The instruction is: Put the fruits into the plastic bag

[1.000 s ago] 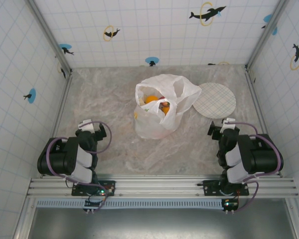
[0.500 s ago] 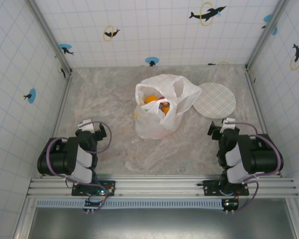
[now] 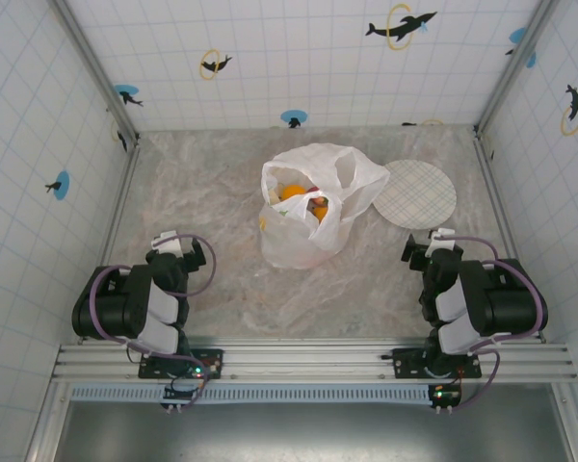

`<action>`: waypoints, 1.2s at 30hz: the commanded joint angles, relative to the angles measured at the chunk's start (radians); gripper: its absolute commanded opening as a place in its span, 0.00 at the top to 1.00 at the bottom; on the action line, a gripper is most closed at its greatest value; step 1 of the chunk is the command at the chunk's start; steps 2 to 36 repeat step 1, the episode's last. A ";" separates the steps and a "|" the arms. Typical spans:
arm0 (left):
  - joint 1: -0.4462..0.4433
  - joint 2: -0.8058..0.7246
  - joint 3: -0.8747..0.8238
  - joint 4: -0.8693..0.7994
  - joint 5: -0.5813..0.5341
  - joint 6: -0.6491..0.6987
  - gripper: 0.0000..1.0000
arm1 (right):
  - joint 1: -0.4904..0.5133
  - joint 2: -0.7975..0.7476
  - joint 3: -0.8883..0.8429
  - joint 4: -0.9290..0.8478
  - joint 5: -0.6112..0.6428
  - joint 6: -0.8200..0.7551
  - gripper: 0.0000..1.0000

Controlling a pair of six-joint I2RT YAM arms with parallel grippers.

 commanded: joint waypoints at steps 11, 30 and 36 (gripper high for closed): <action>0.009 -0.001 -0.010 0.026 0.013 -0.015 0.02 | 0.001 -0.007 -0.020 0.032 0.003 0.003 0.00; 0.009 -0.001 -0.010 0.026 0.013 -0.015 0.02 | 0.001 -0.007 -0.020 0.032 0.003 0.003 0.00; 0.009 -0.001 -0.010 0.026 0.013 -0.015 0.02 | 0.001 -0.007 -0.020 0.032 0.003 0.003 0.00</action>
